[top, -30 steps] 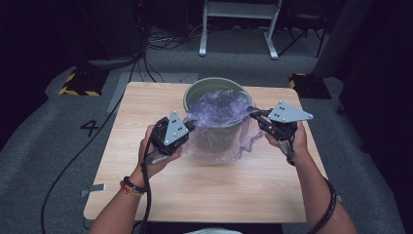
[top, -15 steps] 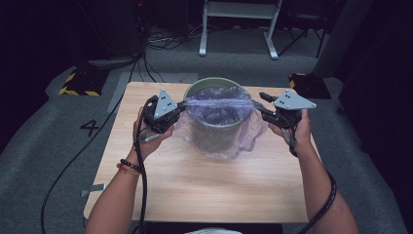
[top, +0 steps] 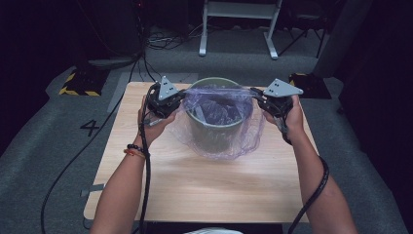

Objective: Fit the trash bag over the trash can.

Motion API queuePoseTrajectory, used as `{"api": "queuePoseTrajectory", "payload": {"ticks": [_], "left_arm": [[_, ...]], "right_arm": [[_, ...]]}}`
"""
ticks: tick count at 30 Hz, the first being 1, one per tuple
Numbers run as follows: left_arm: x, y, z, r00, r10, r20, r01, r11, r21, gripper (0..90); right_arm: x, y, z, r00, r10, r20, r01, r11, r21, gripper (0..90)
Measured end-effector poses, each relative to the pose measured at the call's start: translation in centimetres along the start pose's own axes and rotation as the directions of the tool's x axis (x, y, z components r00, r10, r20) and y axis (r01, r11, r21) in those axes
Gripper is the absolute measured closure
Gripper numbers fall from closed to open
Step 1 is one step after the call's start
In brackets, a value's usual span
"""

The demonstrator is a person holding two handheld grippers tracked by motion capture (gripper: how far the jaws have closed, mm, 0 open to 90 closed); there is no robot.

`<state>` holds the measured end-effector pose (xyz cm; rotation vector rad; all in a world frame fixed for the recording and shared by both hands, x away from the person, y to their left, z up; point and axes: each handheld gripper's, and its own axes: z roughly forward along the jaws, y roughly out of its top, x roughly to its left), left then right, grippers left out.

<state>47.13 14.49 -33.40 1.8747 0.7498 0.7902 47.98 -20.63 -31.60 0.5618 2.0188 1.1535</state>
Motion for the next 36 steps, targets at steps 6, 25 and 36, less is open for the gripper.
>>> {"api": "queuePoseTrajectory", "payload": {"ticks": [6, 25, 36], "left_arm": [[0.8, 0.4, 1.9, 0.9997, -0.021, -0.009, 0.021, 0.9998, 0.007, 86.5], [3.2, -1.8, 5.2, 0.9904, -0.137, 0.013, 0.137, 0.9898, 0.038, 86.4], [3.1, -3.0, 6.9, 0.9590, -0.263, 0.106, 0.262, 0.9648, 0.023, 90.0]], "right_arm": [[-1.6, -0.5, 1.7, 0.9968, 0.080, 0.011, -0.080, 0.997, 0.016, 86.9], [-3.5, -3.1, 5.7, 0.9827, 0.181, 0.040, -0.184, 0.976, 0.116, 86.0], [-3.3, -6.1, 7.3, 0.9526, 0.304, -0.011, -0.299, 0.944, 0.141, 89.8]]}}
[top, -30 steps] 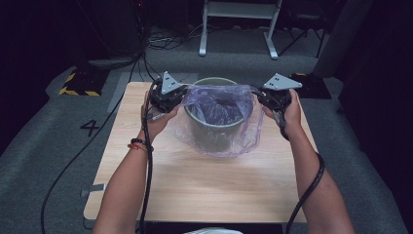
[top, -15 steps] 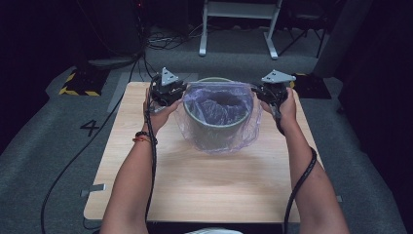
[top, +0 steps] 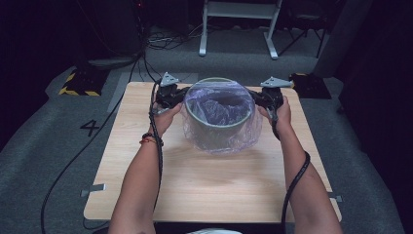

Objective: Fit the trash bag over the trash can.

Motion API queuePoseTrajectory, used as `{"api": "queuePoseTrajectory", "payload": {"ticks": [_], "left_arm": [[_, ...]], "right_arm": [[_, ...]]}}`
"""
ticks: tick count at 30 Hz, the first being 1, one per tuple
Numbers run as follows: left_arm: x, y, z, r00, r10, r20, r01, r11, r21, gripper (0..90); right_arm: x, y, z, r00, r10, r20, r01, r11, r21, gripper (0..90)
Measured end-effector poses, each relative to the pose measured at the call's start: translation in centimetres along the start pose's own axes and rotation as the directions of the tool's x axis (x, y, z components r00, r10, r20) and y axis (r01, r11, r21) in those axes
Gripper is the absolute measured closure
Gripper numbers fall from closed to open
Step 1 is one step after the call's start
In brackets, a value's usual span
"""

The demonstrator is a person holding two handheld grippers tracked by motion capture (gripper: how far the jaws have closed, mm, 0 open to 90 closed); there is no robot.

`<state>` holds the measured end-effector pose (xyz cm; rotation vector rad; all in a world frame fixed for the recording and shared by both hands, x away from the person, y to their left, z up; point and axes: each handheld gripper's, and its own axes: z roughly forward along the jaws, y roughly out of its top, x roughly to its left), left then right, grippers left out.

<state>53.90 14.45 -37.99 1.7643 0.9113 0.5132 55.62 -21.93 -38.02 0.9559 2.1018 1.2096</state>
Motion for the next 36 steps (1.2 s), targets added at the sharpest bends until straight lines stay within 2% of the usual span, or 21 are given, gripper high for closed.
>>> {"api": "queuePoseTrajectory", "payload": {"ticks": [1, 7, 8, 9, 10, 11, 12, 14, 16, 19, 21, 22, 25, 26, 28, 30, 32, 36], "left_arm": [[0.1, -0.2, 0.2, 0.9996, -0.028, 0.010, 0.028, 0.9995, -0.011, 90.0], [0.3, -0.5, 0.6, 0.9968, -0.074, 0.033, 0.074, 0.9972, -0.011, 90.0], [0.3, -0.5, 0.7, 0.9956, -0.085, 0.042, 0.085, 0.9963, -0.014, 90.0], [0.2, -0.7, 0.9, 0.9931, -0.095, 0.069, 0.096, 0.9954, -0.005, 90.0], [0.2, -0.7, 0.9, 0.9931, -0.095, 0.069, 0.096, 0.9954, -0.005, 90.0], [0.0, -0.7, 0.9, 0.9923, -0.084, 0.090, 0.084, 0.9964, 0.004, 90.0], [-0.2, -0.7, 0.8, 0.9918, -0.080, 0.099, 0.079, 0.9968, 0.010, 90.0], [-0.5, -0.7, 0.5, 0.9932, -0.045, 0.108, 0.044, 0.9989, 0.013, 90.0], [-0.7, -0.9, 0.2, 0.9917, -0.032, 0.124, 0.031, 0.9994, 0.016, 90.0], [-1.2, -1.1, -0.4, 0.9862, -0.011, 0.165, 0.008, 0.9998, 0.018, 90.0], [-1.5, -1.4, -0.9, 0.9832, 0.028, 0.181, -0.032, 0.9993, 0.019, 90.0], [-1.5, -1.5, -1.1, 0.9816, 0.031, 0.188, -0.036, 0.9991, 0.021, 90.0], [-1.5, -1.5, -1.2, 0.9827, 0.041, 0.181, -0.046, 0.9987, 0.023, 90.0], [-1.3, -1.5, -1.1, 0.9856, 0.034, 0.166, -0.039, 0.9989, 0.025, 90.0], [-1.1, -1.4, -0.7, 0.9894, 0.021, 0.144, -0.027, 0.9990, 0.036, 90.0], [-1.0, -1.5, -0.5, 0.9903, 0.019, 0.137, -0.025, 0.9988, 0.042, 90.0], [-0.7, -1.6, 0.2, 0.9917, 0.000, 0.128, -0.007, 0.9986, 0.053, 90.0], [-0.7, -1.7, 1.0, 0.9927, -0.013, 0.120, 0.004, 0.9970, 0.077, 90.0]], "right_arm": [[0.1, -0.2, 0.2, 1.0000, 0.003, -0.007, -0.003, 1.000, 0.003, 89.8], [0.3, -0.8, 0.8, 0.9992, 0.026, -0.030, -0.025, 1.000, 0.008, 89.8], [0.5, -1.0, 1.1, 0.9982, 0.038, -0.047, -0.037, 0.999, 0.013, 90.0], [0.6, -1.2, 1.1, 0.9974, 0.041, -0.059, -0.040, 0.999, 0.016, 90.0], [0.7, -1.3, 1.2, 0.9969, 0.042, -0.067, -0.041, 0.999, 0.015, 90.0], [0.8, -1.4, 1.1, 0.9962, 0.043, -0.075, -0.042, 0.999, 0.015, 90.0], [0.9, -1.6, 1.0, 0.9954, 0.047, -0.084, -0.046, 0.999, 0.013, 90.0], [0.9, -1.8, 0.6, 0.9932, 0.058, -0.102, -0.057, 0.998, 0.012, 90.0], [1.1, -2.1, 0.2, 0.9903, 0.068, -0.121, -0.068, 0.998, 0.010, 90.0], [1.5, -2.6, -0.7, 0.9874, 0.049, -0.151, -0.049, 0.999, 0.006, 90.0], [1.6, -3.0, -1.3, 0.9828, 0.049, -0.178, -0.049, 0.999, 0.005, 90.0], [1.7, -3.1, -1.7, 0.9816, 0.043, -0.186, -0.043, 0.999, 0.003, 90.0], [1.6, -3.4, -2.3, 0.9830, 0.024, -0.182, -0.026, 1.000, -0.009, 89.9], [1.5, -3.3, -2.5, 0.9848, 0.020, -0.173, -0.022, 1.000, -0.013, 89.7], [1.1, -3.2, -2.6, 0.9867, 0.044, -0.156, -0.049, 0.998, -0.028, 89.4], [0.6, -3.2, -2.7, 0.9881, 0.064, -0.140, -0.071, 0.996, -0.047, 89.0], [0.2, -3.1, -2.6, 0.9870, 0.087, -0.135, -0.096, 0.993, -0.063, 88.9], [-0.3, -3.1, -1.9, 0.9854, 0.113, -0.127, -0.121, 0.991, -0.054, 88.6]]}}
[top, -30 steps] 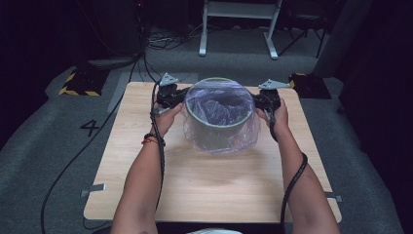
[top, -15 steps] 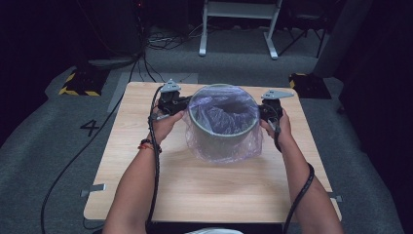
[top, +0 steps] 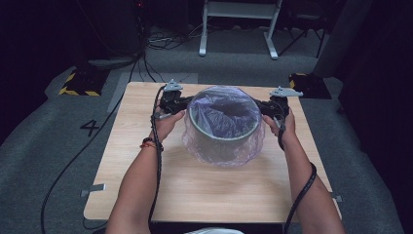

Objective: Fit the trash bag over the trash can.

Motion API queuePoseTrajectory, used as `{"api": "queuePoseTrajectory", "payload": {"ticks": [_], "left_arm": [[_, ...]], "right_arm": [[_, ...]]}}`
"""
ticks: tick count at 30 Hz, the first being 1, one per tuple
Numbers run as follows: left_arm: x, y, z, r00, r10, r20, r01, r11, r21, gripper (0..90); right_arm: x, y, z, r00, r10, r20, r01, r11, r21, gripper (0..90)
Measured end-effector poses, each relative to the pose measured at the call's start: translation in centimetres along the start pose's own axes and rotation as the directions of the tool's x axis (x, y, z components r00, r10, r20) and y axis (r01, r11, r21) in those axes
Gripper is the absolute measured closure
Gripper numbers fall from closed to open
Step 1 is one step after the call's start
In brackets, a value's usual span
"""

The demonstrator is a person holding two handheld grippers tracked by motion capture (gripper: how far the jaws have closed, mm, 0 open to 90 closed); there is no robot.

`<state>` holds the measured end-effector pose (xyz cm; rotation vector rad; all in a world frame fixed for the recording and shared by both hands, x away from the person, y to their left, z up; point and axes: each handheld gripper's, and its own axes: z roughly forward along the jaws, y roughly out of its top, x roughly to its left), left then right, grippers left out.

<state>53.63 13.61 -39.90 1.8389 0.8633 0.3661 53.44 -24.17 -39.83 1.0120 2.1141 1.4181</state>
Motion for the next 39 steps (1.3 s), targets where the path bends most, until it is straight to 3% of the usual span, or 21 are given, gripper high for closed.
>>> {"api": "queuePoseTrajectory", "payload": {"ticks": [4, 6, 12, 26, 39], "left_arm": [[0.1, -0.5, 1.1, 0.9998, -0.017, -0.011, 0.017, 0.9987, 0.048, 90.0], [0.4, -1.3, 2.0, 0.9991, -0.035, -0.024, 0.037, 0.9945, 0.098, 90.0], [0.7, -2.8, 2.2, 0.9985, -0.052, -0.018, 0.054, 0.9919, 0.115, 90.0], [0.4, -4.8, 0.4, 0.9997, -0.016, -0.019, 0.018, 0.9943, 0.105, 87.8], [0.0, -6.6, 0.3, 0.9997, 0.018, -0.014, -0.016, 0.9881, 0.153, 89.3]], "right_arm": [[-0.3, -0.3, 1.1, 0.9996, 0.027, 0.003, -0.027, 0.999, 0.045, 88.5], [-0.5, -0.7, 1.6, 0.9994, 0.027, 0.020, -0.028, 0.996, 0.083, 88.5], [-1.5, -2.6, 2.0, 0.9982, 0.050, 0.035, -0.054, 0.989, 0.138, 88.6], [-1.1, -4.5, 0.9, 0.9996, 0.022, 0.015, -0.024, 0.993, 0.117, 84.7], [-0.6, -6.8, 1.4, 0.9994, 0.028, -0.020, -0.025, 0.989, 0.145, 85.3]]}}
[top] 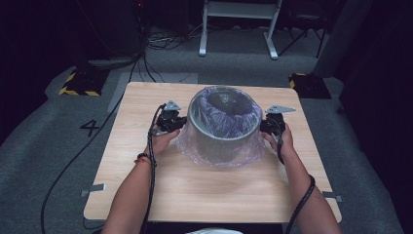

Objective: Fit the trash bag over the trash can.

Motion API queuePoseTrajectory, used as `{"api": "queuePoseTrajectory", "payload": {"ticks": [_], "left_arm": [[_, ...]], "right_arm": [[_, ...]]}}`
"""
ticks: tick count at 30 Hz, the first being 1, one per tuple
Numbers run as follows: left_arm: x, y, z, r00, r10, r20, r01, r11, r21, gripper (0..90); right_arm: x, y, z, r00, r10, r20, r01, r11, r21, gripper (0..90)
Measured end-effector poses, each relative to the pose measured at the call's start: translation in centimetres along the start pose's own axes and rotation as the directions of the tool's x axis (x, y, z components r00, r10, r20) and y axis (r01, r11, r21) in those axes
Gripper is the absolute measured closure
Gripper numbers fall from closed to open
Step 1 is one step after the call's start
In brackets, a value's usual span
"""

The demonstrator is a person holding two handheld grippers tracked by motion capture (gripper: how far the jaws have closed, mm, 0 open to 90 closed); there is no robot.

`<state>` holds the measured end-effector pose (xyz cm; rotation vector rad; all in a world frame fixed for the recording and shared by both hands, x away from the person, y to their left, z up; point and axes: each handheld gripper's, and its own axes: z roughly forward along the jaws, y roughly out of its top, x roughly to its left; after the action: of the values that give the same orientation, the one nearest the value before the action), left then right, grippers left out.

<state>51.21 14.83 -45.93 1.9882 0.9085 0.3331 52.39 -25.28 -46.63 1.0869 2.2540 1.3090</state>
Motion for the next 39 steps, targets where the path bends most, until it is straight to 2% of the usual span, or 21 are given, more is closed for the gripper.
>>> {"api": "queuePoseTrajectory", "payload": {"ticks": [3, 4, 5, 7, 8, 9, 11, 14, 15, 18, 19, 21, 24, 26, 29, 30, 31, 33, 37, 38, 39], "left_arm": [[-0.2, -0.1, -0.2, 0.9999, 0.010, -0.008, -0.010, 0.9999, -0.008, 87.9], [-0.3, -0.2, -0.5, 0.9999, 0.011, -0.011, -0.011, 0.9998, -0.016, 80.7], [-0.6, -0.2, -1.0, 0.9996, 0.025, -0.015, -0.025, 0.9994, -0.025, 77.1], [-0.8, -0.3, -1.4, 0.9993, 0.035, -0.013, -0.035, 0.9987, -0.037, 72.6], [-1.0, -0.4, -2.1, 0.9989, 0.042, -0.023, -0.043, 0.9980, -0.047, 69.4], [-1.0, -0.4, -2.1, 0.9989, 0.042, -0.023, -0.043, 0.9980, -0.047, 69.2], [-1.2, -0.5, -2.9, 0.9982, 0.053, -0.027, -0.055, 0.9963, -0.067, 66.7], [-1.2, -0.6, -4.5, 0.9949, 0.074, -0.069, -0.078, 0.9948, -0.065, 58.9], [-1.1, -0.7, -4.8, 0.9940, 0.071, -0.083, -0.076, 0.9957, -0.054, 53.9], [-0.8, -0.9, -5.6, 0.9924, 0.075, -0.097, -0.079, 0.9963, -0.034, 46.1], [-0.6, -1.0, -5.9, 0.9897, 0.078, -0.121, -0.081, 0.9964, -0.025, 46.1], [0.1, -1.5, -7.2, 0.9875, 0.062, -0.145, -0.068, 0.9970, -0.036, 39.4], [0.4, -1.8, -8.0, 0.9898, 0.047, -0.134, -0.055, 0.9969, -0.056, 36.2], [0.5, -2.0, -8.8, 0.9906, 0.054, -0.126, -0.063, 0.9959, -0.066, 33.6], [0.0, -2.1, -9.7, 0.9904, 0.083, -0.110, -0.092, 0.9929, -0.075, 29.9], [-0.2, -2.2, -10.0, 0.9913, 0.093, -0.092, -0.101, 0.9916, -0.081, 27.4], [-1.1, -2.2, -10.4, 0.9901, 0.119, -0.074, -0.125, 0.9884, -0.086, 26.2], [-1.5, -2.2, -10.5, 0.9896, 0.130, -0.062, -0.135, 0.9869, -0.088, 24.2], [-3.6, -2.4, -10.8, 0.9807, 0.195, -0.014, -0.196, 0.9779, -0.074, 21.4], [-4.1, -2.4, -10.8, 0.9778, 0.210, 0.004, -0.209, 0.9752, -0.073, 20.6], [-4.9, -2.6, -10.7, 0.9732, 0.227, 0.039, -0.223, 0.9717, -0.077, 19.5]], "right_arm": [[0.1, -0.3, -0.1, 1.0000, -0.003, 0.002, 0.003, 1.000, -0.002, 81.8], [0.1, -0.4, -0.4, 0.9998, -0.015, 0.014, 0.015, 1.000, -0.009, 76.6], [0.1, -0.4, -0.6, 0.9996, -0.020, 0.022, 0.020, 1.000, -0.010, 72.9], [0.0, -0.4, -0.8, 0.9992, -0.026, 0.029, 0.026, 1.000, -0.013, 70.2], [0.0, -0.4, -1.2, 0.9986, -0.040, 0.035, 0.040, 0.999, -0.011, 64.9], [0.0, -0.4, -1.4, 0.9981, -0.049, 0.037, 0.049, 0.999, -0.008, 61.4], [-0.1, -0.3, -1.8, 0.9977, -0.058, 0.035, 0.058, 0.998, -0.008, 56.6], [-0.4, -0.1, -2.6, 0.9966, -0.070, 0.043, 0.071, 0.997, -0.013, 51.7], [-0.5, 0.0, -2.8, 0.9966, -0.068, 0.047, 0.069, 0.997, -0.017, 50.8], [-0.6, 0.3, -3.7, 0.9964, -0.064, 0.056, 0.066, 0.997, -0.036, 49.1], [-0.6, 0.3, -3.7, 0.9964, -0.064, 0.056, 0.066, 0.997, -0.036, 49.1], [-0.6, 0.4, -4.4, 0.9950, -0.079, 0.061, 0.082, 0.996, -0.047, 47.4], [-0.5, 0.5, -4.9, 0.9942, -0.087, 0.063, 0.091, 0.995, -0.050, 46.5], [-0.3, 0.5, -5.2, 0.9930, -0.098, 0.066, 0.101, 0.994, -0.051, 45.5], [-0.1, 0.5, -5.7, 0.9909, -0.115, 0.070, 0.118, 0.992, -0.046, 43.4], [0.2, 0.6, -6.2, 0.9896, -0.125, 0.071, 0.128, 0.991, -0.047, 41.7], [0.3, 0.6, -6.4, 0.9885, -0.133, 0.072, 0.137, 0.989, -0.049, 40.9], [0.7, 0.7, -6.8, 0.9865, -0.148, 0.071, 0.152, 0.987, -0.052, 38.8], [1.2, 0.9, -7.5, 0.9816, -0.177, 0.072, 0.180, 0.983, -0.045, 36.4], [1.3, 0.9, -7.7, 0.9800, -0.185, 0.074, 0.189, 0.981, -0.048, 36.3], [1.6, 0.8, -8.0, 0.9761, -0.200, 0.085, 0.204, 0.978, -0.041, 35.2]]}}
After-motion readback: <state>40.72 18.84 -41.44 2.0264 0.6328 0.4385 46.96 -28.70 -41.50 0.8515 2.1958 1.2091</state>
